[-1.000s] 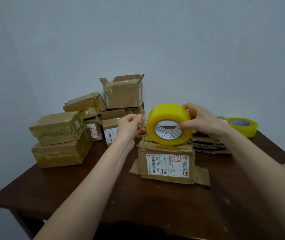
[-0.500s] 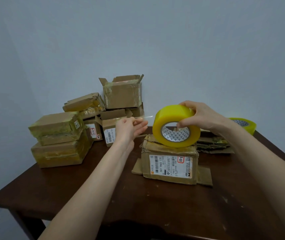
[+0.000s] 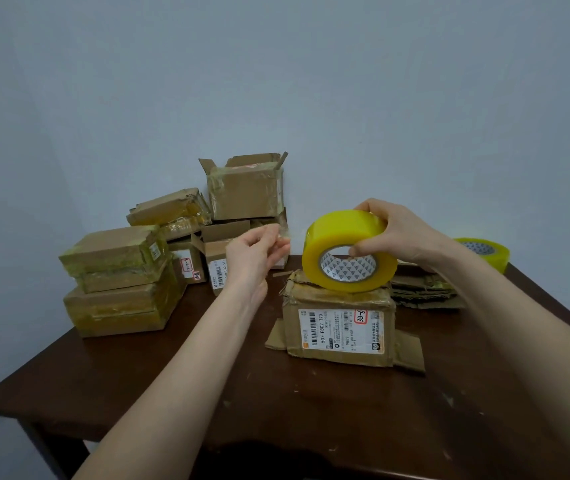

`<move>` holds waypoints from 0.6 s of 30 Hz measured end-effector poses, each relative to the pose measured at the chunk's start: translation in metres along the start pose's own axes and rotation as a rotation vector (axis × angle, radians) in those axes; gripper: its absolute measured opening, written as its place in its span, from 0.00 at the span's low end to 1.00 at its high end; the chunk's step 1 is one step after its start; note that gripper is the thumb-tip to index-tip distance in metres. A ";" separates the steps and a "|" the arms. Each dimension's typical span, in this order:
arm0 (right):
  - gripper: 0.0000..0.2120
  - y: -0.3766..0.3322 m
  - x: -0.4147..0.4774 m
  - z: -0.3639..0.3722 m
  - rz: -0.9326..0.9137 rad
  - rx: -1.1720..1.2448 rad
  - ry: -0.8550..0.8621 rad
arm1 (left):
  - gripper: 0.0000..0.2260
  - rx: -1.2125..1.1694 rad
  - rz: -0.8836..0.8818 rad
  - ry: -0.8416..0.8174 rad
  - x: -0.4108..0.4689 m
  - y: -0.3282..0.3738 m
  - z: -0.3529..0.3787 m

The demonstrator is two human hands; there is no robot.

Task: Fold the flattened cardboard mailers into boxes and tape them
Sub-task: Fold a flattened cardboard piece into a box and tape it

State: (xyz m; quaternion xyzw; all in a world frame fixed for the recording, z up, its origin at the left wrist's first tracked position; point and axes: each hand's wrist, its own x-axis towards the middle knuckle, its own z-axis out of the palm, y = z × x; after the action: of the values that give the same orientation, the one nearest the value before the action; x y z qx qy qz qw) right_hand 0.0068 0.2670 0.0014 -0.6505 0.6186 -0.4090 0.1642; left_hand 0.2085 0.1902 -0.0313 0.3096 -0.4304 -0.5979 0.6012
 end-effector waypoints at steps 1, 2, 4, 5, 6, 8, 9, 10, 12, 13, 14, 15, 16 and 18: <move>0.22 -0.001 -0.001 0.000 -0.013 -0.010 0.017 | 0.04 0.017 0.044 0.014 -0.002 0.004 0.001; 0.22 -0.002 -0.001 0.000 -0.027 -0.024 0.038 | 0.02 0.021 0.080 0.023 -0.004 0.007 0.003; 0.22 -0.003 -0.002 0.000 -0.041 -0.052 0.066 | 0.02 -0.002 0.131 0.019 -0.008 0.015 0.006; 0.22 -0.004 -0.003 0.000 -0.044 -0.060 0.077 | 0.02 -0.017 0.158 0.007 -0.010 0.020 0.006; 0.22 -0.004 -0.004 0.001 -0.048 -0.063 0.089 | 0.03 -0.015 0.190 -0.008 -0.011 0.024 0.007; 0.23 -0.004 -0.006 0.001 -0.050 -0.064 0.114 | 0.04 0.021 0.218 -0.038 -0.012 0.028 0.009; 0.23 -0.005 -0.008 0.001 -0.054 -0.070 0.127 | 0.05 0.027 0.199 -0.055 -0.013 0.028 0.010; 0.23 -0.006 -0.009 0.001 -0.060 -0.082 0.139 | 0.06 0.026 0.166 -0.078 -0.013 0.028 0.011; 0.23 -0.008 -0.012 0.001 -0.073 -0.114 0.150 | 0.08 0.058 0.107 -0.154 -0.013 0.027 0.013; 0.23 -0.009 -0.013 0.001 -0.079 -0.128 0.155 | 0.11 0.143 0.107 -0.192 -0.013 0.027 0.014; 0.23 -0.010 -0.014 0.001 -0.082 -0.144 0.163 | 0.14 0.293 0.130 -0.222 -0.012 0.027 0.016; 0.23 -0.012 -0.015 0.001 -0.086 -0.159 0.175 | 0.17 0.463 0.166 -0.245 -0.013 0.028 0.017; 0.23 -0.013 -0.017 0.001 -0.092 -0.173 0.190 | 0.19 0.615 0.199 -0.263 -0.013 0.029 0.018; 0.23 -0.016 -0.020 0.000 -0.108 -0.189 0.216 | 0.16 0.754 0.223 -0.287 -0.016 0.030 0.021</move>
State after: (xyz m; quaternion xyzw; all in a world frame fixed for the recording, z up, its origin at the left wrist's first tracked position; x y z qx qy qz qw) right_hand 0.0199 0.2885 0.0065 -0.6474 0.6327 -0.4247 0.0125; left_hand 0.2049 0.2115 0.0017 0.3729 -0.7294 -0.3669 0.4407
